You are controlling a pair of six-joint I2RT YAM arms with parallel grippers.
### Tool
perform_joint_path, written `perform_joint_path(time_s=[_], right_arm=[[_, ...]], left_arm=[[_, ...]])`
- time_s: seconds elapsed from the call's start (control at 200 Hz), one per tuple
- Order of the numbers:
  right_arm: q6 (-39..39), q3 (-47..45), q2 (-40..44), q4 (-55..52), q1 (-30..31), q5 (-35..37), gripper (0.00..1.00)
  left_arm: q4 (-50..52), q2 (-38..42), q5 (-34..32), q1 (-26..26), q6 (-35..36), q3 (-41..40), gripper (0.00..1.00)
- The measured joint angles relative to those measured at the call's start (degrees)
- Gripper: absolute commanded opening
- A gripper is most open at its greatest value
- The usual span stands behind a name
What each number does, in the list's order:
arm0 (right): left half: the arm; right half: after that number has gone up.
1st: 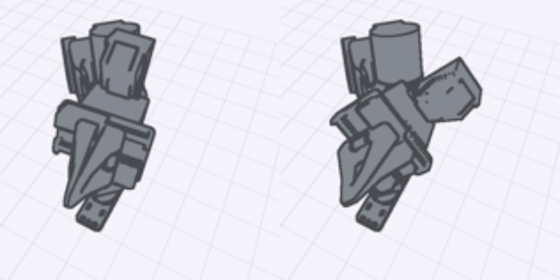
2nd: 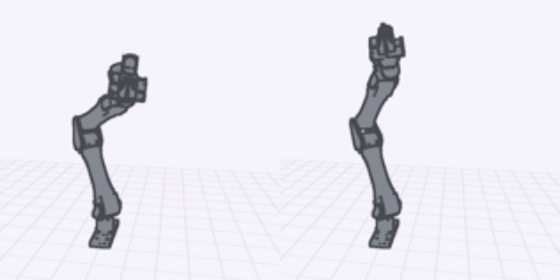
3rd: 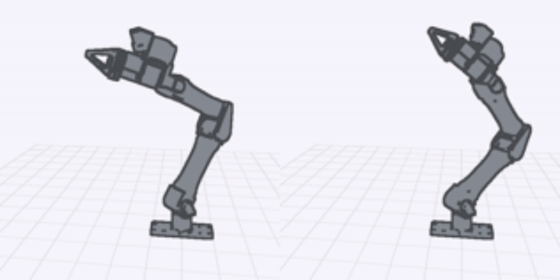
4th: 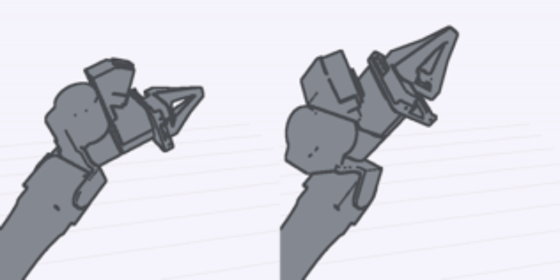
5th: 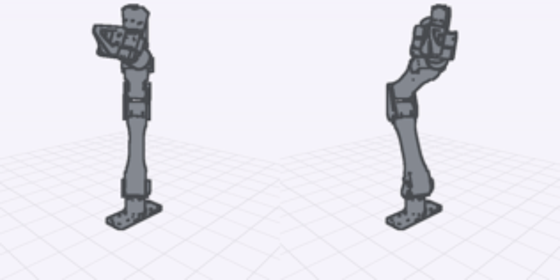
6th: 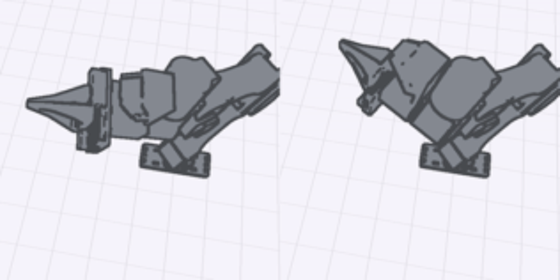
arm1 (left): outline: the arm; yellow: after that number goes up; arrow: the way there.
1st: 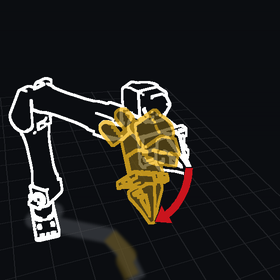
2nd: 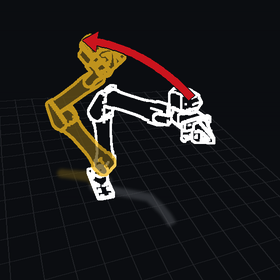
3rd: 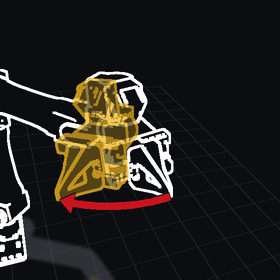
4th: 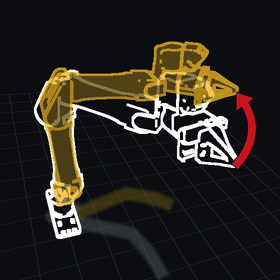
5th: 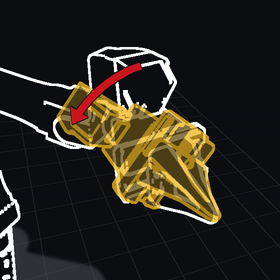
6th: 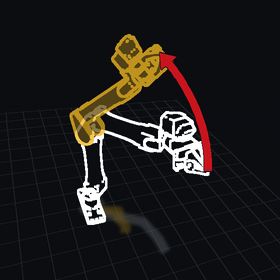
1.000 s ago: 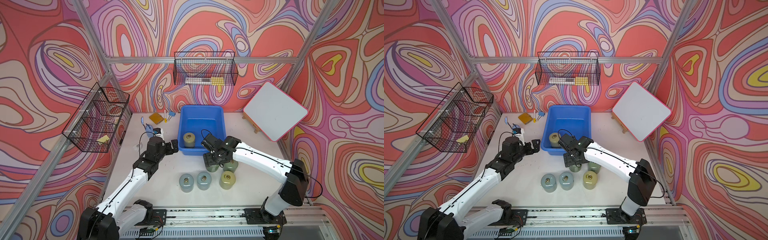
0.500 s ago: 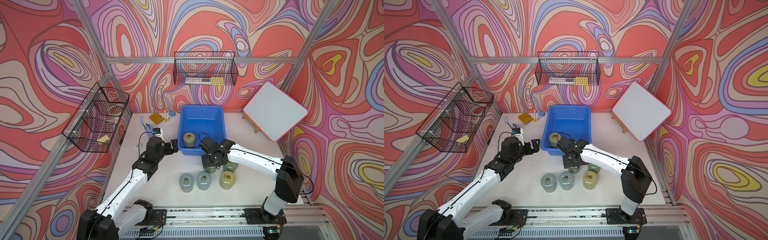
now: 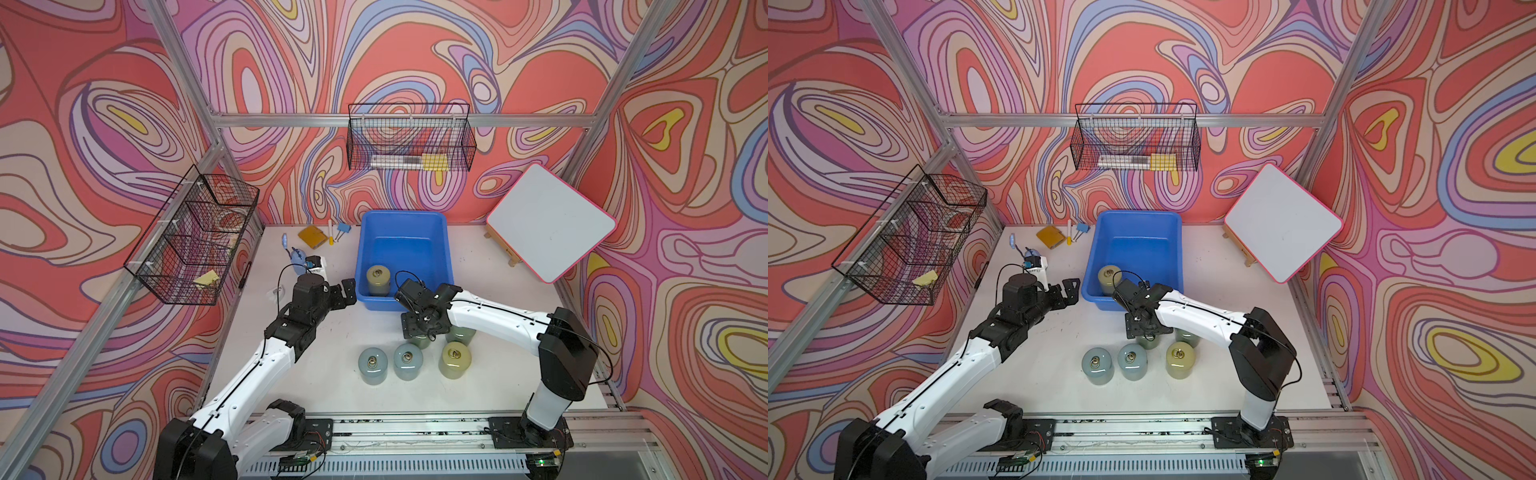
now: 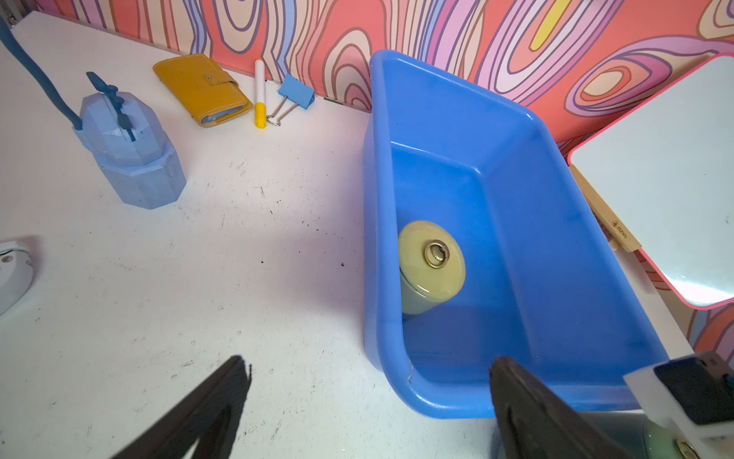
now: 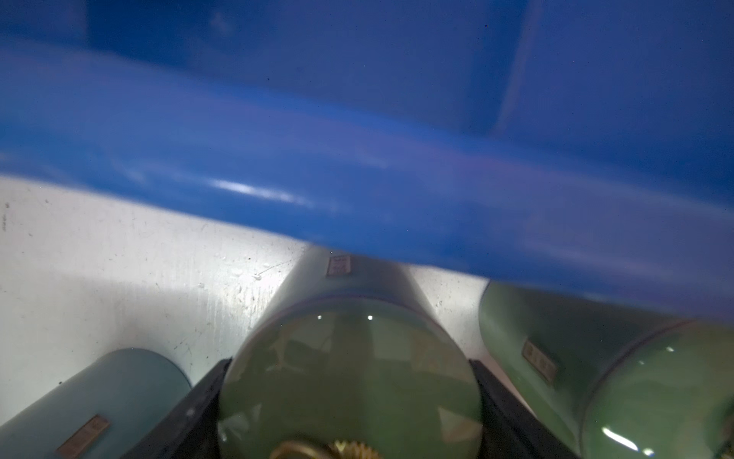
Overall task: Take the tea canister out of the basket
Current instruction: Place the tea canister at the center of the board.
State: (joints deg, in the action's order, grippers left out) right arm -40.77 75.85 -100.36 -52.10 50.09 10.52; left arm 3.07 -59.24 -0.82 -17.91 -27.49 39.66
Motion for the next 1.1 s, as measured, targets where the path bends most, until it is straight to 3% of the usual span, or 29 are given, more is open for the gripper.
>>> perform_joint_path(time_s=[0.831,1.102], right_arm=[[-0.9,0.0,-0.8,1.1,0.0,-0.7,0.94],[-0.3,1.2,1.7,0.1,0.0,-1.4,0.94]], left_arm=[[1.9,1.5,-0.3,0.0,0.0,0.2,0.99],[8.5,-3.8,3.5,0.0,0.0,11.1,0.99]])
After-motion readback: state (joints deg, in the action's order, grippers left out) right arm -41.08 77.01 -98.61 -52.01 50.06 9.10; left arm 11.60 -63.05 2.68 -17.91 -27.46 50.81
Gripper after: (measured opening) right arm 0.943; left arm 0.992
